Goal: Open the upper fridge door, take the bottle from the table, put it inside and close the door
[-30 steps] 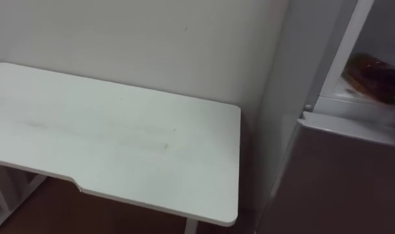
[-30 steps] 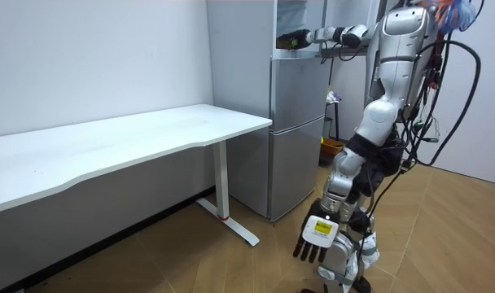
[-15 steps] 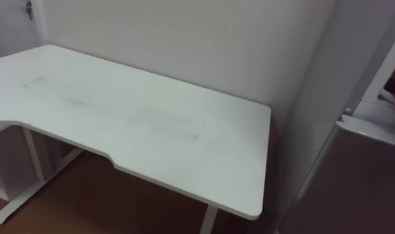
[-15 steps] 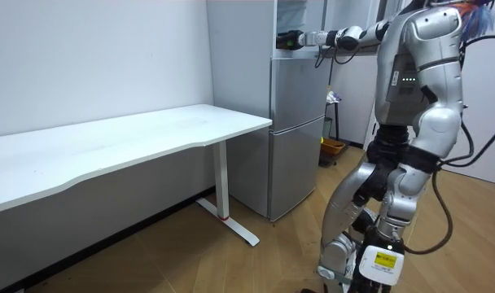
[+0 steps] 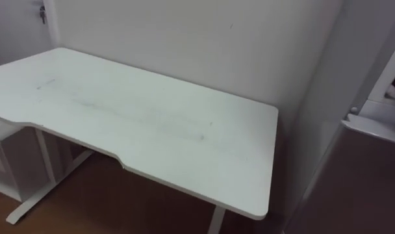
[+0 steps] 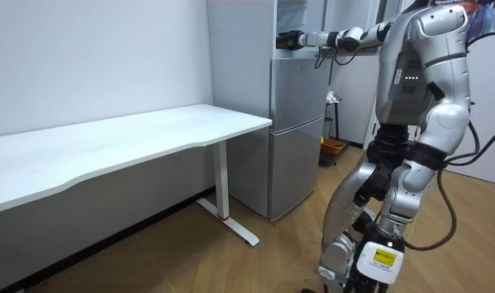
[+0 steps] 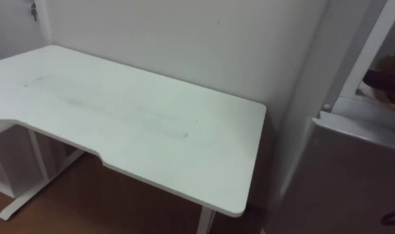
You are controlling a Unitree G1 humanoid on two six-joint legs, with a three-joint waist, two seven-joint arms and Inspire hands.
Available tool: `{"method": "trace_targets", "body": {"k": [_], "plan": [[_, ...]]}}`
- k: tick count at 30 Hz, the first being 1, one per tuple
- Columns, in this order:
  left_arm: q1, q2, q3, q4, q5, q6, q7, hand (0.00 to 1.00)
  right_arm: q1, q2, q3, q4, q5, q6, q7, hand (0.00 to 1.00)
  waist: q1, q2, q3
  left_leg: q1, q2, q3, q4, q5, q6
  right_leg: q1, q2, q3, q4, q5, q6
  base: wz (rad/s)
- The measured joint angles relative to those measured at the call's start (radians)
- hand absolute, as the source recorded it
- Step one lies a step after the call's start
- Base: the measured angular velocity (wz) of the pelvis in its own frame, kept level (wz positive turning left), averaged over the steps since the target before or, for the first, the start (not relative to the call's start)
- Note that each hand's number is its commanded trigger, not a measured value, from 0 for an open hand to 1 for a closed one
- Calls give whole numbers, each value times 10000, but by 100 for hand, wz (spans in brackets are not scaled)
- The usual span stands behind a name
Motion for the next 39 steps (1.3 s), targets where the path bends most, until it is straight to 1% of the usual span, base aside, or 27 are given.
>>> {"method": "trace_targets", "body": {"k": [1, 4, 6, 7, 8, 9, 10, 11, 13, 14, 16, 20, 21, 23, 25, 26, 27, 29, 31, 32, 34, 36, 39], "plan": [[44, -58, 6, 1, 0, 1, 0, 0, 0, -20, 1, -14, 0, -10, 48, 0, -6, 54, -56, 9, -15, -1, -31, 20, 15, -3, -15, -4, 3, -2, 5, 0], [97, -163, 6, -24, -15, -4, 1, 0, 1, -29, 8, -62, -76, -72, 152, 0, -175, 172, -142, 53, -58, -1, -97, 78, 79, 24, -72, -87, 9, -3, 19, 4], [110, -186, 21, -28, -17, -60, 1, 0, 15, -29, 6, -194, -58, -67, 268, 0, -254, 188, -149, 139, -86, 43, -227, 142, 93, 56, -111, -91, 11, -2, 27, 1], [120, -206, 32, -32, -1, -80, 1, 0, 79, -28, -20, -382, -81, -62, 326, 0, -297, 207, -161, 190, -87, 103, -310, 167, 92, 51, -134, -75, 8, 2, 30, -6], [123, -224, 34, -31, 1, -96, 2, 0, 89, -25, -86, -476, -90, -55, 353, 0, -371, 186, -190, 193, -95, 106, -324, 176, 98, 54, -148, -97, 9, 5, 32, 0], [125, -269, 50, -31, -2, -144, 1, 0, 126, -20, -301, -679, -87, -26, 347, 0, -487, 242, -167, 202, -107, 104, -337, 190, 116, 85, -164, -137, 5, 7, 36, 0], [150, -302, 120, -31, -9, -228, 1, 0, 227, -20, -466, -866, -83, -27, 305, 0, -523, 274, -152, 270, -109, 167, -389, 195, 122, 155, -185, -125, 7, 12, 37, 0], [178, -304, 155, -31, -32, -286, 1, 0, 314, -20, -520, -1032, -69, -24, 267, 0, -541, 275, -152, 308, -109, 192, -409, 196, 123, 172, -194, -120, 9, 14, 34, -11], [359, -350, 256, -39, -76, -573, 1, 0, 888, -18, -888, -2046, -70, 34, -92, 0, -621, 255, -167, 427, -119, 270, -517, 207, 118, 209, -215, -43, 18, 19, 17, -9], [392, -368, 258, -38, -68, -631, 1, 0, 1007, -17, -919, -2265, -90, 30, -192, 0, -649, 248, -170, 458, -119, 299, -514, 209, 117, 210, -218, -14, 23, 26, 5, -11], [488, -490, 260, -34, 8, -805, 1, 0, 1436, -16, -1098, -3325, -106, 26, -517, 0, -804, 251, -172, 493, -115, 348, -549, 201, 108, 201, -223, 10, 11, 24, -31, -8], [508, -715, 462, 86, 218, -994, 1, 0, 2134, -13, -1545, -4932, -163, 1, -843, 0, -867, 251, -169, 800, -122, 517, -758, 162, 81, 303, -218, 182, -75, -13, -8, -12], [537, -749, 525, 219, 217, -1116, 1, 0, 2427, -12, -1615, -5497, -191, -103, -934, 0, -871, 257, -167, 967, -137, 528, -857, 146, 73, 468, -201, 199, -194, -12, 4, -6], [634, -816, 605, 259, 218, -1151, 1, 0, 2626, -7, -1647, -6054, -299, -177, -1033, 0, -905, 257, -162, 1187, -146, 598, -984, 114, 60, 632, -198, 273, -262, -41, 23, -6], [748, -870, 605, 280, 214, -1178, 1, 0, 2788, -2, -1655, -6560, -849, -371, -1172, 0, -1040, 269, -156, 1326, -151, 624, -1052, 75, 54, 836, -188, 268, -369, -63, 42, 2], [751, -885, 605, 290, 210, -1173, 1, 0, 2842, 0, -1656, -6651, -972, -420, -1198, 0, -1051, 276, -152, 1350, -152, 647, -1055, 69, 54, 918, -185, 269, -369, -64, 42, 5], [754, -927, 604, 286, 212, -1172, 1, 0, 2971, 9, -1662, -6761, -1049, -505, -1200, 0, -1060, 277, -150, 1398, -144, 763, -1060, 54, 61, 942, -185, 271, -397, -70, 52, 0], [755, -969, 597, 274, 208, -1172, 1, 0, 3343, 21, -1679, -7120, -1275, -503, -1195, 0, -1071, 283, -154, 1428, -142, 786, -1061, 22, 61, 1024, -175, 267, -482, -72, 58, 0], [761, -974, 597, 293, 152, -1173, 1, 0, 4120, 27, -1687, -8135, -1378, -498, -1187, 0, -1066, 283, -150, 1492, -149, 784, -1081, -9, 49, 1058, -171, 301, -517, -82, 73, -2], [776, -975, 597, 293, 152, -1177, 1, 0, 4323, 48, -1686, -8423, -1407, -498, -1168, 0, -1047, 287, -148, 1537, -150, 801, -1102, -22, 44, 1070, -171, 325, -521, -90, 81, -13], [872, -1020, 602, 323, 143, -1297, 2, 0, 4959, 196, -1685, -9540, -1649, -500, -1011, 0, -1004, 307, -137, 1669, -142, 915, -1160, -53, 40, 1121, -171, 478, -515, -111, 89, -17], [895, -1079, 603, 385, 140, -1372, 2, 0, 5112, 214, -1682, -9980, -1656, -512, -876, 0, -1007, 328, -122, 1709, -138, 978, -1160, -80, 48, 1134, -173, 547, -511, -113, 93, -11], [908, -1179, 612, 414, 213, -1387, 2, 0, 5129, 215, -1683, -10251, -1668, -521, -899, 0, -1011, 305, -81, 1830, -144, 1003, -1161, -144, 61, 1209, -170, 671, -534, -159, 144, -5]]}}
